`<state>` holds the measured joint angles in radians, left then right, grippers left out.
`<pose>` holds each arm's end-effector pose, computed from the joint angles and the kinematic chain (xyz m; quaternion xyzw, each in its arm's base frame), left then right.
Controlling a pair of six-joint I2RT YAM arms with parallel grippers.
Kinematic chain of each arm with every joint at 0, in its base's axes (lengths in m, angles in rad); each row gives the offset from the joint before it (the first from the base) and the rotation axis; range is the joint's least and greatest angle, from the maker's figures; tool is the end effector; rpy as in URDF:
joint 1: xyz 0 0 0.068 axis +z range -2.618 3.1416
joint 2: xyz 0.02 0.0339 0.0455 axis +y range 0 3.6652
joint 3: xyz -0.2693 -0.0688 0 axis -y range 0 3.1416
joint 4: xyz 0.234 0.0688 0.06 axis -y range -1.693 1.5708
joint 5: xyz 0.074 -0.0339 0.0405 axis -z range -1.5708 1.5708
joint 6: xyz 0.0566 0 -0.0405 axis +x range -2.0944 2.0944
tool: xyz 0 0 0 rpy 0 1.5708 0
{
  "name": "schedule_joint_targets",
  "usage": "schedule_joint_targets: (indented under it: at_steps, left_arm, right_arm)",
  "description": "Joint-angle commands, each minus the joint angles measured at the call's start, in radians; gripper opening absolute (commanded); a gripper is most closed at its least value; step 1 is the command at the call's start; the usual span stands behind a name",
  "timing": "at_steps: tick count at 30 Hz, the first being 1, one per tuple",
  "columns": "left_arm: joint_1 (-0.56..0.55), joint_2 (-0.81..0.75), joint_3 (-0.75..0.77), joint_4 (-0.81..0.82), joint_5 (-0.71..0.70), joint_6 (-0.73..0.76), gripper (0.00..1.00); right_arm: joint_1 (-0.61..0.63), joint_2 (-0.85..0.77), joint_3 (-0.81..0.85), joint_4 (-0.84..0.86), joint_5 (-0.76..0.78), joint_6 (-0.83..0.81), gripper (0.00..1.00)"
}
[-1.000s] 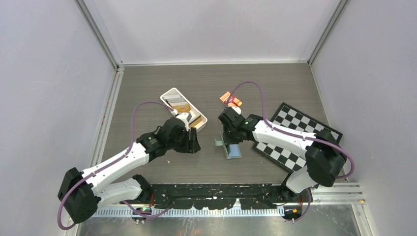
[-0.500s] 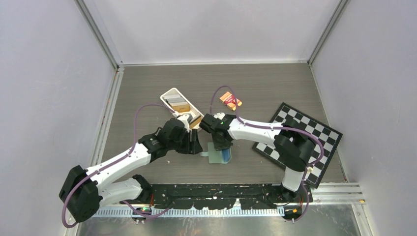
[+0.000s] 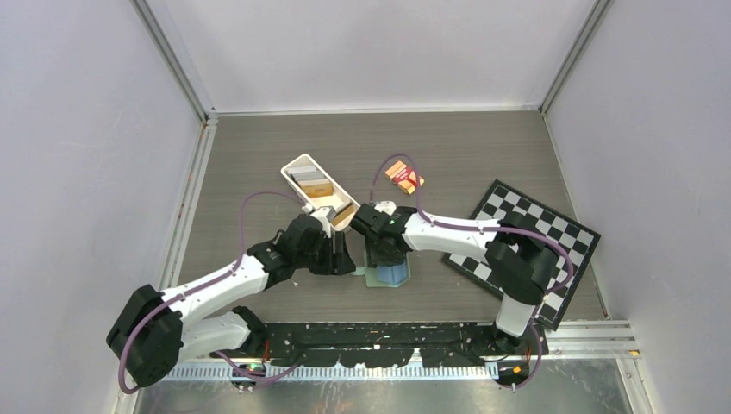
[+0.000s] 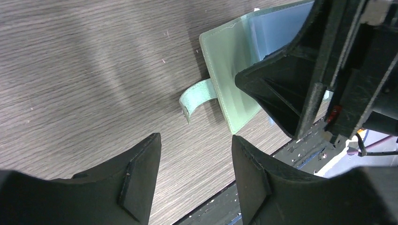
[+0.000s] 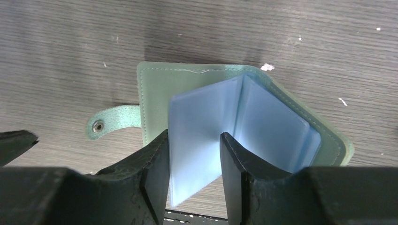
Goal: Put the credit cards into the card holder
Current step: Open the card holder at the center of the board.
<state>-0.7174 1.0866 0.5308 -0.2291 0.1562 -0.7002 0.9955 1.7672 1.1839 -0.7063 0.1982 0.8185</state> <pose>0.1577 -0.1493 0.1875 0.0378 0.9207 -0.3032 0.2429 0.1926 0.2766 0.1744 -0.0733 0.9826 0.0495 0.1631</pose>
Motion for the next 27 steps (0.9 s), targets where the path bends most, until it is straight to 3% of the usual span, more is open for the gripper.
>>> schedule_joint_targets:
  at_steps: [1,11,27]
  left_arm:
    - [0.007,0.018,-0.016,0.106,0.033,-0.027,0.58]
    - [0.009,0.025,-0.027,0.112,0.016,-0.022,0.57]
    - [0.009,0.038,-0.018,0.153,0.042,-0.010,0.56]
  right_arm:
    - [0.004,-0.074,-0.039,0.104,-0.039,0.055,0.48]
    - [0.003,-0.118,-0.140,0.297,-0.131,0.094,0.57]
    - [-0.018,-0.234,-0.315,0.518,-0.154,0.145,0.73]
